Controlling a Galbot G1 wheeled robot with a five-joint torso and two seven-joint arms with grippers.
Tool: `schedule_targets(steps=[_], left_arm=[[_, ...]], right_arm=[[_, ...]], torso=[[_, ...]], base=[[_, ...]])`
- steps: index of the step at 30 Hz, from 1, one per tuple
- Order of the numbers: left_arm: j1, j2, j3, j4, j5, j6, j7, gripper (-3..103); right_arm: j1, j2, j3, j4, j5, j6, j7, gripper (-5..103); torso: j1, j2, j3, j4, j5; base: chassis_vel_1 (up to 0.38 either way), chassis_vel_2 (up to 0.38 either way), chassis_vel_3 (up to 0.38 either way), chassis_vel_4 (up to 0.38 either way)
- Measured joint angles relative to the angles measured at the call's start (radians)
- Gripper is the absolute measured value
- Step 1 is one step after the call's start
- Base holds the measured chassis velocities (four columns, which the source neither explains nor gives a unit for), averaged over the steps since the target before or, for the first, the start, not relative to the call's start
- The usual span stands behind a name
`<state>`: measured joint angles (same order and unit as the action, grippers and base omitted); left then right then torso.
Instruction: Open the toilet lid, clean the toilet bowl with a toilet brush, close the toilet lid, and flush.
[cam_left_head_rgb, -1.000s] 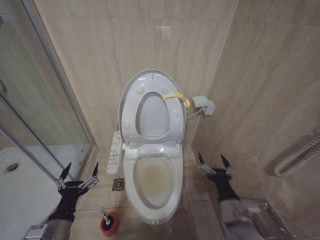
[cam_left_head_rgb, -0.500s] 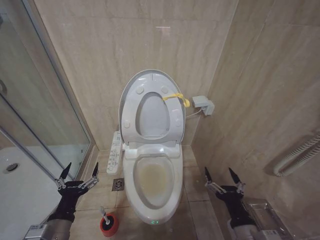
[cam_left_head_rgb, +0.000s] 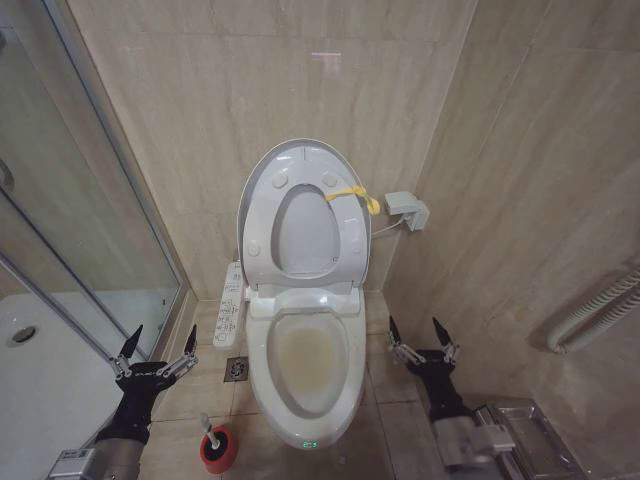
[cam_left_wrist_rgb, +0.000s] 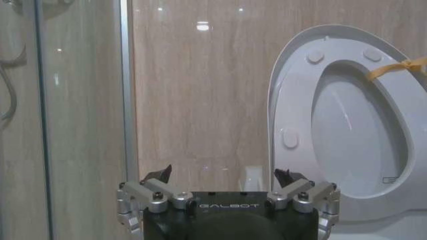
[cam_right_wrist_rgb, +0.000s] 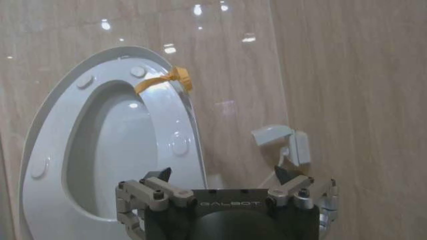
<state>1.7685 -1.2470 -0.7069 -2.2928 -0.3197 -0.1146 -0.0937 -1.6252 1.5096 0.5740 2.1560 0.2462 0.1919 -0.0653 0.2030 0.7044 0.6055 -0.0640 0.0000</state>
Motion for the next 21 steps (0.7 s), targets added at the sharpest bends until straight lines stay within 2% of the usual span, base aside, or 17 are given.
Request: schedule_targets(steps=[12,21], left_arm=[[0.0,0.0,0.0,0.0,0.0,0.0,0.0,100],[0.0,0.0,0.0,0.0,0.0,0.0,0.0,100]], right_arm=[[0.134,-0.065,0.011,-0.079,0.071,-0.006,-0.005,100],[0.152,-0.072,0.029,-0.099,0.057,0.012,0.028,100]], torso=[[0.0,0.0,0.0,-0.0001,0.0],[0.0,0.0,0.0,-0.0001,0.0002]], base=[[0.0,0.0,0.0,0.0],[-0.029,0.03,0.023,-0.019]])
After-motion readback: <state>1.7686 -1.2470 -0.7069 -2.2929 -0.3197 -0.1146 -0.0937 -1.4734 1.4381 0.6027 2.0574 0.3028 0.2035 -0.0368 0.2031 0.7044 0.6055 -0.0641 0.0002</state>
